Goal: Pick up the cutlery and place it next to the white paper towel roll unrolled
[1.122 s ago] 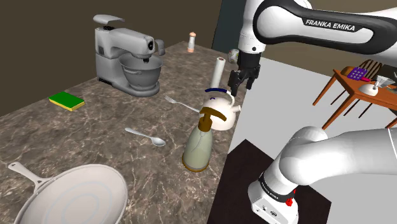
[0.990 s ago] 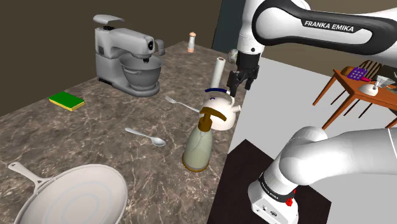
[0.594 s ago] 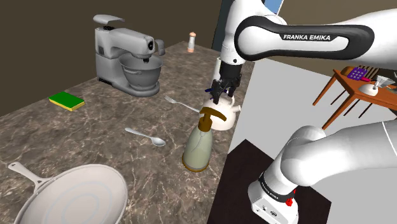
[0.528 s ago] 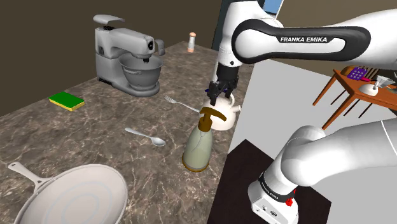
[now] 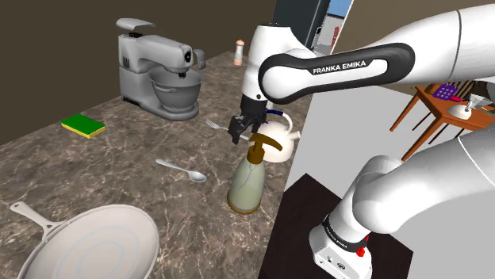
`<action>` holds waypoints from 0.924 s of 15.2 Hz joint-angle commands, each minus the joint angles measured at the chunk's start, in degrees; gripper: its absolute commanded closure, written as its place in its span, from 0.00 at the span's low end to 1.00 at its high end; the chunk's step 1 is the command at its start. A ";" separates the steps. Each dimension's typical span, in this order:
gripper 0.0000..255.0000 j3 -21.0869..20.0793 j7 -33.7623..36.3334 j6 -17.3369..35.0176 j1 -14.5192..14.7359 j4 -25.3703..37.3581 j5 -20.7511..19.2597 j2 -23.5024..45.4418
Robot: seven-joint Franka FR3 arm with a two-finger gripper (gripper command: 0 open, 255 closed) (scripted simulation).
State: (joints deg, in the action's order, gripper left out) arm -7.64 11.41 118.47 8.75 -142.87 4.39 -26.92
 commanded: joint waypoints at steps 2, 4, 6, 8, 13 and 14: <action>0.00 -1.32 0.25 6.16 1.11 0.89 0.96 4.93; 0.00 -2.38 0.65 9.88 1.88 1.80 1.45 8.22; 0.00 -3.44 1.12 13.43 2.60 2.98 1.73 11.61; 0.00 -4.50 1.66 16.80 3.25 4.43 1.77 15.07; 0.00 -6.96 3.56 24.30 4.76 9.16 0.50 23.97; 0.00 -7.39 4.06 25.63 5.07 10.28 -0.01 25.77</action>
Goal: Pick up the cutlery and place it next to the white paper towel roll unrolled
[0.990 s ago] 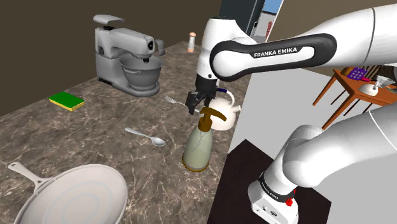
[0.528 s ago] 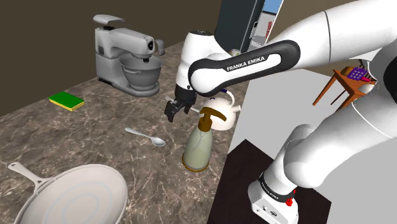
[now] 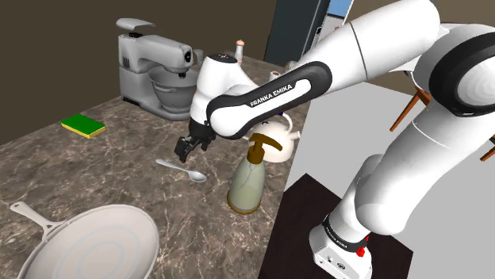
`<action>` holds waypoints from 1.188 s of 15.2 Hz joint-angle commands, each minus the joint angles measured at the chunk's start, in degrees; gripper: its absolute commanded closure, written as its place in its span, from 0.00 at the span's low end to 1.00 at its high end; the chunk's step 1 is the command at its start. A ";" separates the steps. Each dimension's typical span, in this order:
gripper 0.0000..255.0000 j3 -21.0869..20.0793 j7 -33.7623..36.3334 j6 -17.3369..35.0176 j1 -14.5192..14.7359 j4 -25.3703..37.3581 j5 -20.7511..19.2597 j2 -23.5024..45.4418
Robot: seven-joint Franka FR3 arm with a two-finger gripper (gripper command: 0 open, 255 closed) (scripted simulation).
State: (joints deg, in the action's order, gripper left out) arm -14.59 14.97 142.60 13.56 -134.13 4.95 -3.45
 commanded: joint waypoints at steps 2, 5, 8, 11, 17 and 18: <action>0.00 -1.18 1.62 3.97 0.95 3.97 -1.84 5.91; 0.00 -1.26 2.37 5.92 1.29 4.69 -2.85 8.28; 0.00 -1.12 3.08 7.88 1.50 4.83 -3.86 10.45; 0.00 -0.92 3.73 9.51 1.74 5.05 -4.78 12.36; 0.00 -0.91 3.72 9.51 1.75 5.05 -4.78 12.35; 0.00 -0.91 3.72 9.51 1.75 5.05 -4.78 12.35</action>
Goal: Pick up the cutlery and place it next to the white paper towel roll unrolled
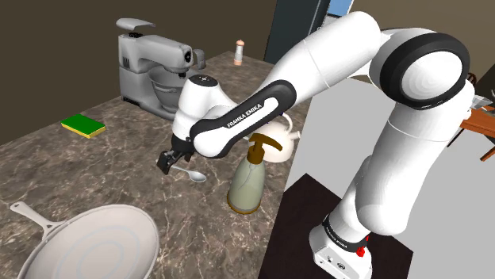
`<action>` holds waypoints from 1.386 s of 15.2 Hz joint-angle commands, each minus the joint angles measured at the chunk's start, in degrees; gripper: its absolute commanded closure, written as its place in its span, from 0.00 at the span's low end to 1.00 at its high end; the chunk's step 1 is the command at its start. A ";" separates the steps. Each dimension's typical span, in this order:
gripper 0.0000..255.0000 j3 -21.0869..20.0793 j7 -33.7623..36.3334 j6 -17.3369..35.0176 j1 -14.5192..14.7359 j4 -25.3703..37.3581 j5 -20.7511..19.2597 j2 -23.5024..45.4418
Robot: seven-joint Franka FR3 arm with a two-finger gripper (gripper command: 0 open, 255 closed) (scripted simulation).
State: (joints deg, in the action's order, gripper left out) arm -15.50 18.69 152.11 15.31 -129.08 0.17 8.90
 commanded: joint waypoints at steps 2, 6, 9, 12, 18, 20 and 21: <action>1.00 0.00 0.00 0.01 0.00 0.00 0.00 0.01; 1.00 0.00 0.00 0.01 0.00 0.00 0.00 0.01; 1.00 0.00 0.00 0.01 0.00 0.00 0.00 0.00; 1.00 -0.15 -0.30 -1.45 -0.12 0.38 0.50 -1.11; 1.00 -0.41 -1.06 -5.87 -0.38 1.80 1.79 -4.21; 1.00 -0.44 -1.26 -7.36 -0.44 2.37 2.15 -5.15; 1.00 -0.46 -1.35 -8.11 -0.46 2.68 2.32 -5.61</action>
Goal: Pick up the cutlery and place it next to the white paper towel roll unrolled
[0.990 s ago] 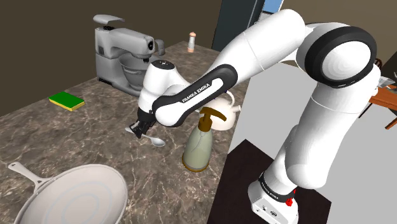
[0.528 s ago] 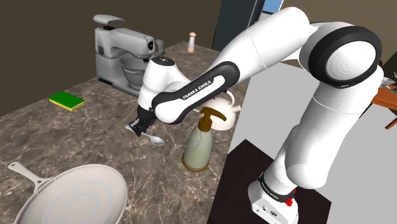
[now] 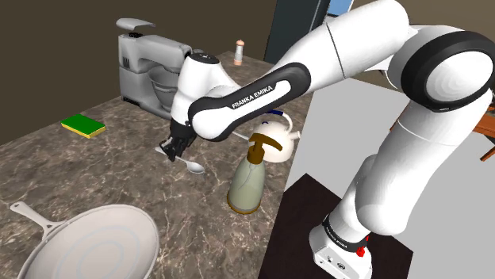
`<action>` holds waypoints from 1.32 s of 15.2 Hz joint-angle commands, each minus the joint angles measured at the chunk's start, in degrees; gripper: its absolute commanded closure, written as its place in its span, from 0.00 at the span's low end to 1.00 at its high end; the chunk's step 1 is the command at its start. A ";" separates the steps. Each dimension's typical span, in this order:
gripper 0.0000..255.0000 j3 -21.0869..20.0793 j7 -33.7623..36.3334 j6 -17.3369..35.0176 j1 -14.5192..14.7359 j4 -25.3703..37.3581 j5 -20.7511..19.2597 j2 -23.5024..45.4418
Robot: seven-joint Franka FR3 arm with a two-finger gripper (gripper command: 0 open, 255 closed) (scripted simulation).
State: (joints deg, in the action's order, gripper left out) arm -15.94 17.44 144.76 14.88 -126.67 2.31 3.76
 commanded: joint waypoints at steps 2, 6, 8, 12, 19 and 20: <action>1.00 -0.03 -0.26 -2.26 -0.07 0.92 0.49 -1.35; 1.00 -0.01 -0.53 -5.26 -0.14 2.36 1.00 -2.96; 1.00 0.01 -0.63 -6.77 -0.17 3.16 1.21 -3.69; 1.00 0.08 -0.78 -9.79 -0.23 4.90 1.56 -5.01; 1.00 0.23 -0.90 -15.08 -0.32 8.40 1.96 -6.85; 1.00 0.25 -0.90 -15.84 -0.33 8.95 1.99 -7.06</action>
State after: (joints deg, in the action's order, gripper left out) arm -15.73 16.60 129.78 14.58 -118.29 4.23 -3.04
